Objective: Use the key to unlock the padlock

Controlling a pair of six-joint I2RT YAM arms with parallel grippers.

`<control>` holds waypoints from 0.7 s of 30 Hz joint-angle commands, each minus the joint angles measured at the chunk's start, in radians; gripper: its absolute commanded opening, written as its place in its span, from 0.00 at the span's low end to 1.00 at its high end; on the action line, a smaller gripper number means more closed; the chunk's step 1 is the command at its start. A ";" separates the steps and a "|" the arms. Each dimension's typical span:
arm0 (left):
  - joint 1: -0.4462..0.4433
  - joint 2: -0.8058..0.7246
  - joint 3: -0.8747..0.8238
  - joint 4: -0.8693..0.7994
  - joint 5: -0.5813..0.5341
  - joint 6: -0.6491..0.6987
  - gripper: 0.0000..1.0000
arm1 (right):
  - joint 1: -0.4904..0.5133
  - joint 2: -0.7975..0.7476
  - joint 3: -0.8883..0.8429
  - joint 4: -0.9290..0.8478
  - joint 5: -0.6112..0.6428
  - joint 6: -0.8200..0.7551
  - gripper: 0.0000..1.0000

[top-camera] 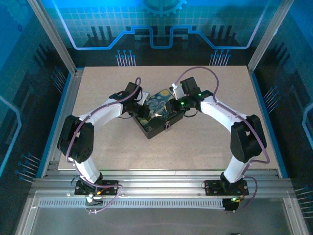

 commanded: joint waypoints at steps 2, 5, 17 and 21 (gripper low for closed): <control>-0.010 0.021 0.018 -0.031 -0.034 0.021 0.14 | -0.010 -0.024 -0.012 0.010 -0.030 0.003 0.25; -0.011 0.005 0.029 -0.051 -0.039 0.017 0.16 | 0.011 -0.022 0.000 -0.014 -0.030 -0.054 0.27; 0.072 -0.132 0.027 -0.073 0.073 -0.061 0.25 | 0.123 0.071 0.119 -0.041 0.041 -0.318 0.35; 0.140 -0.170 0.001 -0.072 0.097 -0.140 0.26 | 0.143 0.103 0.140 -0.032 0.036 -0.378 0.36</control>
